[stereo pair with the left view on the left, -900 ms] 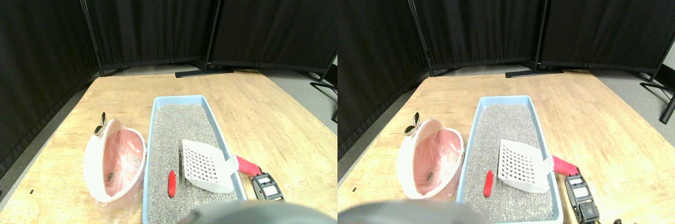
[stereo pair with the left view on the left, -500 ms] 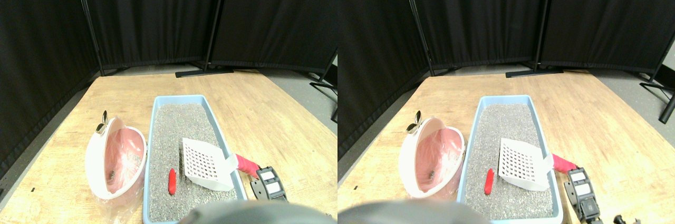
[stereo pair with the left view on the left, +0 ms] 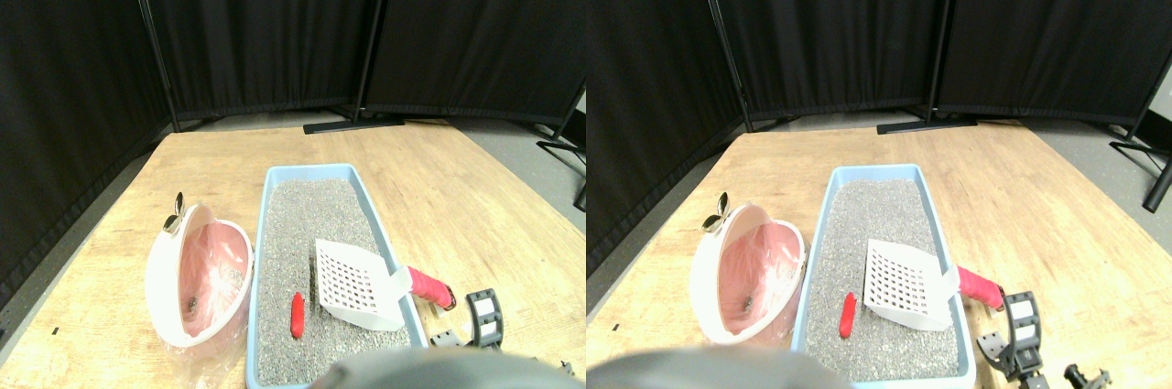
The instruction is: Scoop (unimanual)
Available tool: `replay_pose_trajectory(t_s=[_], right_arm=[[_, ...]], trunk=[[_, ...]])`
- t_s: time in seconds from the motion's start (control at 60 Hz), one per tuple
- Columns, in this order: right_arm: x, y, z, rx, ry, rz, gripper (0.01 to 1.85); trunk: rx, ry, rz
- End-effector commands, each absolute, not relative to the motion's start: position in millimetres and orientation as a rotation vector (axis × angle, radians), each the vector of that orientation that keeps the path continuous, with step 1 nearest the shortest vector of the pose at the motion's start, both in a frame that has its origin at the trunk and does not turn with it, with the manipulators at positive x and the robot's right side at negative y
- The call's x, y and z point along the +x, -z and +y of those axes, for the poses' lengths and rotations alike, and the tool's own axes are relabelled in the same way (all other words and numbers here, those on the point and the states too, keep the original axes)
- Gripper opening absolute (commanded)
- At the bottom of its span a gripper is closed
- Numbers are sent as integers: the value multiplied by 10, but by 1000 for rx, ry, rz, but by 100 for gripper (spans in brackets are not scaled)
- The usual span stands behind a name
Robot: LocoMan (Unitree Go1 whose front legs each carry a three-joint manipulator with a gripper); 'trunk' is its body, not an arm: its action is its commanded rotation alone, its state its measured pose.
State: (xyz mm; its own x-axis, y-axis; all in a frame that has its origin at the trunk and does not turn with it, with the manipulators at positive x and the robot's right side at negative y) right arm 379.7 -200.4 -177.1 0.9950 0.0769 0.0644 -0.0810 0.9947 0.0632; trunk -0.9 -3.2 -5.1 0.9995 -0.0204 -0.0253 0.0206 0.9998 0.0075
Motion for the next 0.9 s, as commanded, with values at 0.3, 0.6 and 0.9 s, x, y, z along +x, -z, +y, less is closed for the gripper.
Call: replay_pose_trajectory(t_s=[0.3, 0.6, 0.9], right_arm=[[4012, 1868, -2033, 93, -58, -45, 97], [4207, 1936, -2042, 128, -42, 12, 95], [4382, 1964, -2034, 145, -24, 60, 97]], trunk=[[-10, 22, 31], [-9, 23, 34], [-12, 21, 37]])
